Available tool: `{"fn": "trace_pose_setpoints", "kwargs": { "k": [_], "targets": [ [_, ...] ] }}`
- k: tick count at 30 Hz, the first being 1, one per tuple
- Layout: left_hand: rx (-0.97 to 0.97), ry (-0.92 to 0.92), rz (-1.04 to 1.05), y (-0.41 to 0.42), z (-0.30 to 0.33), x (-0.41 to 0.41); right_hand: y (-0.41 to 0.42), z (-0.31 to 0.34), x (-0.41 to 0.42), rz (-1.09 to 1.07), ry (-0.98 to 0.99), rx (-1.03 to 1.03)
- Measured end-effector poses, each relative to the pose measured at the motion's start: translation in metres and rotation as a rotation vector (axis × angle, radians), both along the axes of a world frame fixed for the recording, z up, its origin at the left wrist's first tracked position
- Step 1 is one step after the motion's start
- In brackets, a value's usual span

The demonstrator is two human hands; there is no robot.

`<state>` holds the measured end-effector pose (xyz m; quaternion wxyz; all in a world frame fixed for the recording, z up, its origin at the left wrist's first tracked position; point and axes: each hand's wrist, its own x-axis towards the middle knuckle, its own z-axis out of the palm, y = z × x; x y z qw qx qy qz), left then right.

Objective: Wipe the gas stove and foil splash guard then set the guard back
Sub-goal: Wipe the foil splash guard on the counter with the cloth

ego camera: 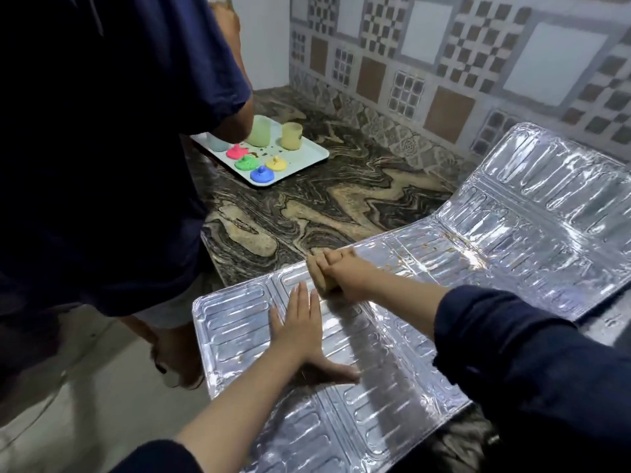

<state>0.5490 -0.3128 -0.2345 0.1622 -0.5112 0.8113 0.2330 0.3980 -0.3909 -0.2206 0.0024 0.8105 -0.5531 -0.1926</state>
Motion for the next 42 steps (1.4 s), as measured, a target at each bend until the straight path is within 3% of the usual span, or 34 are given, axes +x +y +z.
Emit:
{"fn": "trace_pose_setpoints", "kwargs": {
  "k": [9,13,22,32,38,42],
  "targets": [
    [0.005,-0.023,0.04,-0.001,-0.006,-0.001,0.059,0.022,-0.03,0.047,-0.073,0.19],
    [0.024,-0.03,0.05,-0.003,-0.006,-0.003,0.1,0.034,-0.046,-0.016,-0.131,0.391],
    [0.039,-0.035,0.061,-0.002,-0.004,-0.003,0.149,0.062,-0.048,0.039,-0.011,0.549],
    [0.059,-0.062,0.044,0.0,0.001,-0.001,0.169,0.072,-0.056,-0.144,-0.009,0.82],
    [0.086,-0.064,0.044,0.001,0.001,0.003,0.153,0.09,-0.059,-0.212,-0.027,0.796],
    [0.084,-0.08,0.028,0.003,0.001,0.011,0.122,0.108,-0.061,-0.293,-0.217,0.611]
  ]
}}
